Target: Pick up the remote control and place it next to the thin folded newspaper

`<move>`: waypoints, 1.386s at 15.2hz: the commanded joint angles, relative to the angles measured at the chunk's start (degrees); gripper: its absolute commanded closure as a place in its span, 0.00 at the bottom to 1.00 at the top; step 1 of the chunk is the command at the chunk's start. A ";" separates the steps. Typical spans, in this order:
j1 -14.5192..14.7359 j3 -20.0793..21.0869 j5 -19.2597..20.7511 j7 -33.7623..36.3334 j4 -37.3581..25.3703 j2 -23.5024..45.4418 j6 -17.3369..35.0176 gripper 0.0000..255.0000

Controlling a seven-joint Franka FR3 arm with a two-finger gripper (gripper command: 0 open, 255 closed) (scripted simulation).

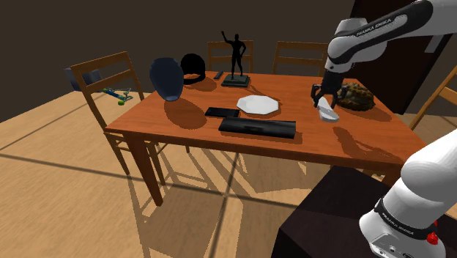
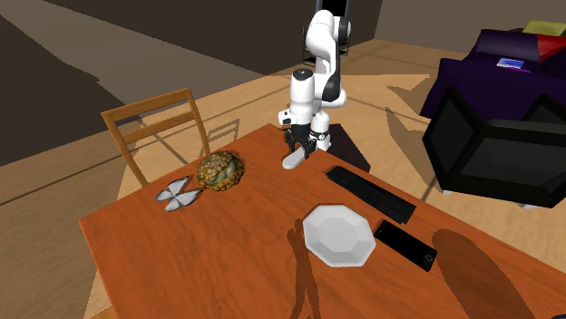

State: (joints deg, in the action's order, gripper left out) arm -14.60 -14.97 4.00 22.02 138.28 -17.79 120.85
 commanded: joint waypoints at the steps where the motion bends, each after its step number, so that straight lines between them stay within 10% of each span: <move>1: 0.05 -0.11 -0.11 -0.05 0.98 0.72 1.74 1.00; 21: 0.37 -1.05 -1.28 -1.25 6.08 6.60 12.59 1.00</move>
State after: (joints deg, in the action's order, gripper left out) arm -14.23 -16.02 2.72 20.77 144.37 -11.18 133.43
